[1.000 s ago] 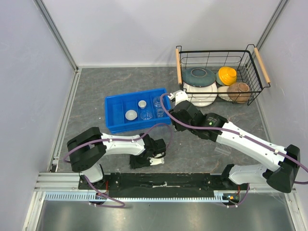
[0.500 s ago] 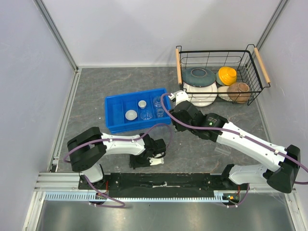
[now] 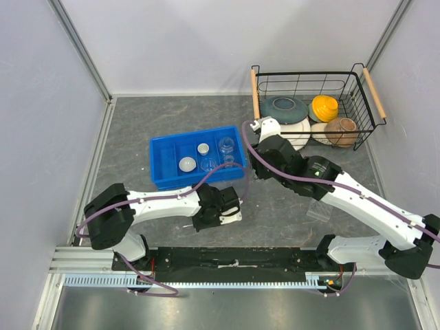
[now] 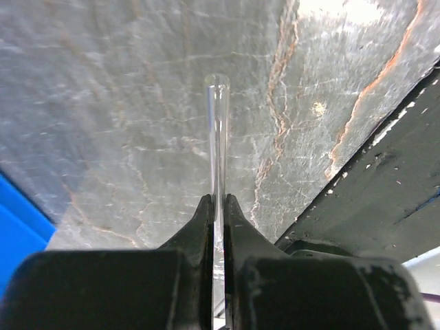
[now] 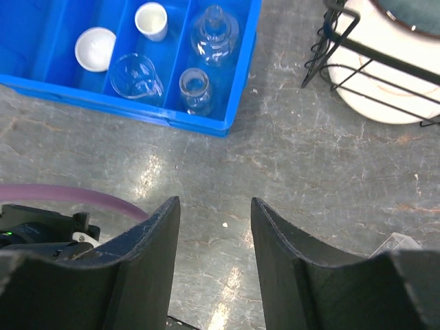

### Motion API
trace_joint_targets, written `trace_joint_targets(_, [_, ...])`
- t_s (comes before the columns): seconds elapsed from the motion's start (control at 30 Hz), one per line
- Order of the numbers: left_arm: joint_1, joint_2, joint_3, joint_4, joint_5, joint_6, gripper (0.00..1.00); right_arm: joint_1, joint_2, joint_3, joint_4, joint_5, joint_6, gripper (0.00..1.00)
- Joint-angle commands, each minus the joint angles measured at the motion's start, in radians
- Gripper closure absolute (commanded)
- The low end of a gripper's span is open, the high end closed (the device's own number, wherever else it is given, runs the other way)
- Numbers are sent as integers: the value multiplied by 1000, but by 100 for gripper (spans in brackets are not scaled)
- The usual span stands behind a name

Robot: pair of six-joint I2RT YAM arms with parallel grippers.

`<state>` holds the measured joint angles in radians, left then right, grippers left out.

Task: Organize the chemistry lab equipment

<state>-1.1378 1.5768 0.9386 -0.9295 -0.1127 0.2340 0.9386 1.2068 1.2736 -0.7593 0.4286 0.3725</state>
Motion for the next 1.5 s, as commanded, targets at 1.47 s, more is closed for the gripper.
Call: trace_joint_targets(1.47, [914, 207, 648, -51, 197, -271, 98, 55, -124, 83, -49, 130, 20, 52])
